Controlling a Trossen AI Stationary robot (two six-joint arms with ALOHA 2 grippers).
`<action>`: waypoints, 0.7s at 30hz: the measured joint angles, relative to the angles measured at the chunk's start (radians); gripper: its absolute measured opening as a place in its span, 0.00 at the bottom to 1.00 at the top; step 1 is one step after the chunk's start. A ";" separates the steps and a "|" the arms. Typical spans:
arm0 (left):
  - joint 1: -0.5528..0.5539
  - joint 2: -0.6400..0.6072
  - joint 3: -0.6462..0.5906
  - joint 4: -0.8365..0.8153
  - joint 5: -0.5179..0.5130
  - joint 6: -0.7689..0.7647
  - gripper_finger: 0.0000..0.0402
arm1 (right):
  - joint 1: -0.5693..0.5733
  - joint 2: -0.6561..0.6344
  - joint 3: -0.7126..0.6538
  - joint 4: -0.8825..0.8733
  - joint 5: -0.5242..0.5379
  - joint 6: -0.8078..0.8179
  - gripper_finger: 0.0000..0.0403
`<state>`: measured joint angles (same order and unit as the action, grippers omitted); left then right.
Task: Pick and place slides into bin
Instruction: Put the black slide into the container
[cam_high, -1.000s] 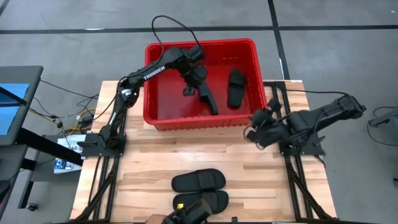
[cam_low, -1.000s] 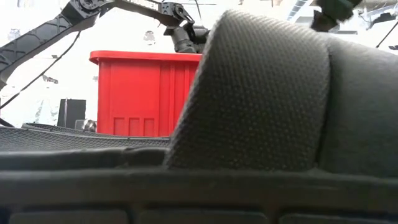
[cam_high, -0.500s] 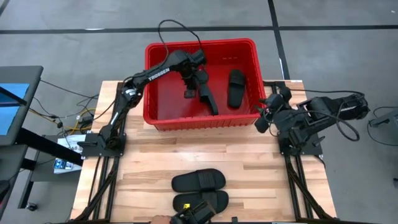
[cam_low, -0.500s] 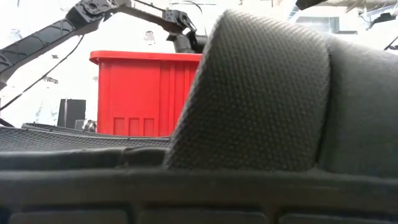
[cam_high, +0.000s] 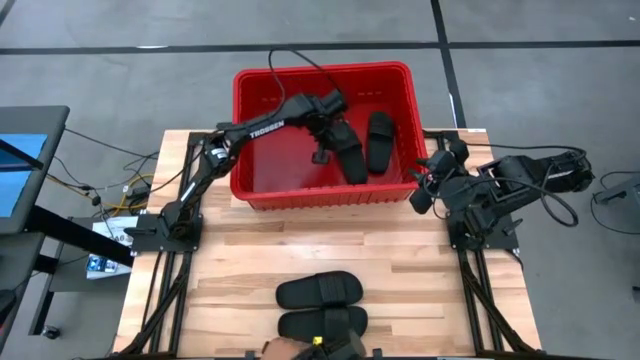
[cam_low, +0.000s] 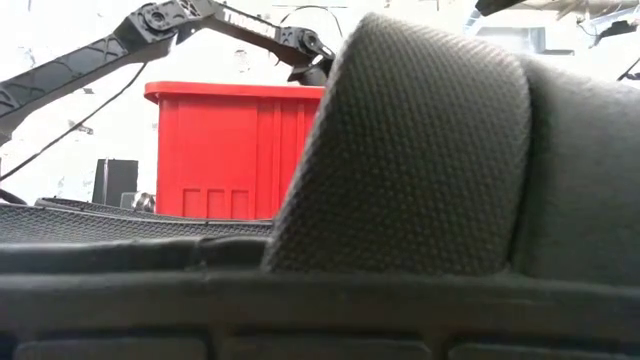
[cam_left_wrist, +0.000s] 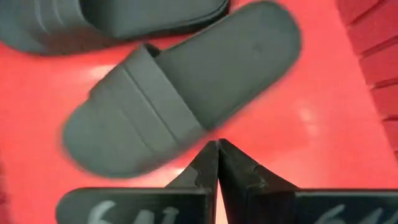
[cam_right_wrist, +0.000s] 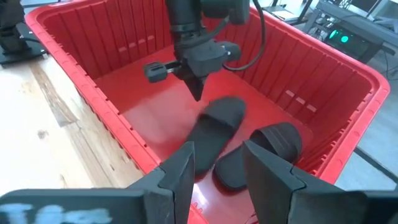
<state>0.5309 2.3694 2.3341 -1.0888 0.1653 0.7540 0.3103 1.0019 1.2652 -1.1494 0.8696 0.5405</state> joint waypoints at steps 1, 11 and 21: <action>-0.007 -0.002 0.000 0.004 -0.026 0.014 0.00 | 0.000 0.000 0.000 -0.001 0.000 0.000 0.31; -0.049 -0.013 0.020 -0.043 -0.432 0.023 0.00 | -0.042 0.000 0.000 -0.008 0.002 -0.031 0.31; 0.037 -0.292 0.013 -0.056 -0.278 -0.212 0.00 | -0.097 0.000 0.000 0.009 0.006 -0.056 0.31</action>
<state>0.5674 2.0776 2.3470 -1.1448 -0.1127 0.5419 0.2136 1.0019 1.2652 -1.1403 0.8761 0.4844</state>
